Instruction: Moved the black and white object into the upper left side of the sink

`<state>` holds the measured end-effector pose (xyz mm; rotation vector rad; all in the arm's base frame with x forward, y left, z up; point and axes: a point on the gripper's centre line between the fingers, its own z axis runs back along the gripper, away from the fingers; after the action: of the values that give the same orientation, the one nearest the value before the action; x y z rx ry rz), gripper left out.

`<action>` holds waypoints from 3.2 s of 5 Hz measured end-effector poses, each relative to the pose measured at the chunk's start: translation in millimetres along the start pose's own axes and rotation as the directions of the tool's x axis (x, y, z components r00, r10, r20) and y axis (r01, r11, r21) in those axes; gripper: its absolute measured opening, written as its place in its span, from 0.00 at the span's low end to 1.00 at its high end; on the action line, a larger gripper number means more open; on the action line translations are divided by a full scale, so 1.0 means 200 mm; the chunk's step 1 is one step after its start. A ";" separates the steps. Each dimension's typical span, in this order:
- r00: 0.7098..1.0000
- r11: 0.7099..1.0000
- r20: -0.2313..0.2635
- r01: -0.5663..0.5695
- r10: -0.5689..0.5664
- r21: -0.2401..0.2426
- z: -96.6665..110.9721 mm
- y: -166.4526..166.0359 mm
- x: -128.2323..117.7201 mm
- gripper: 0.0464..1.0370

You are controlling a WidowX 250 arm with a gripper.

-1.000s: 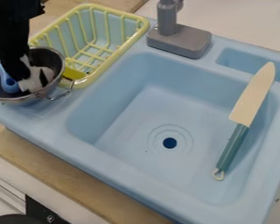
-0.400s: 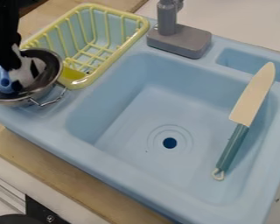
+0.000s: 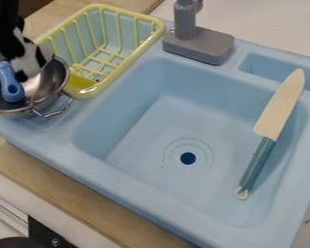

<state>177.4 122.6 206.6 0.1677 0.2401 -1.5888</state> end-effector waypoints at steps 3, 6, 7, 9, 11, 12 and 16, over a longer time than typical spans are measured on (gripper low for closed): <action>0.984 0.978 0.094 0.135 -0.151 0.161 0.25 0.03 0.21 0.03; 0.951 0.909 0.109 0.239 -0.291 0.342 0.12 0.22 0.62 0.03; 0.931 0.863 0.108 0.275 -0.350 0.424 0.06 0.32 0.72 0.03; 0.911 0.765 0.071 0.297 -0.406 0.571 0.00 0.51 0.81 0.03; 0.920 0.723 0.063 0.260 -0.387 0.640 0.03 0.66 0.85 0.03; 0.920 0.705 0.076 0.240 -0.385 0.667 0.06 0.72 0.87 0.03; 0.894 0.738 0.124 0.269 -0.430 0.619 -0.07 0.77 0.95 0.05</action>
<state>324.0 -60.1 136.2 0.4107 -0.4761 -2.0118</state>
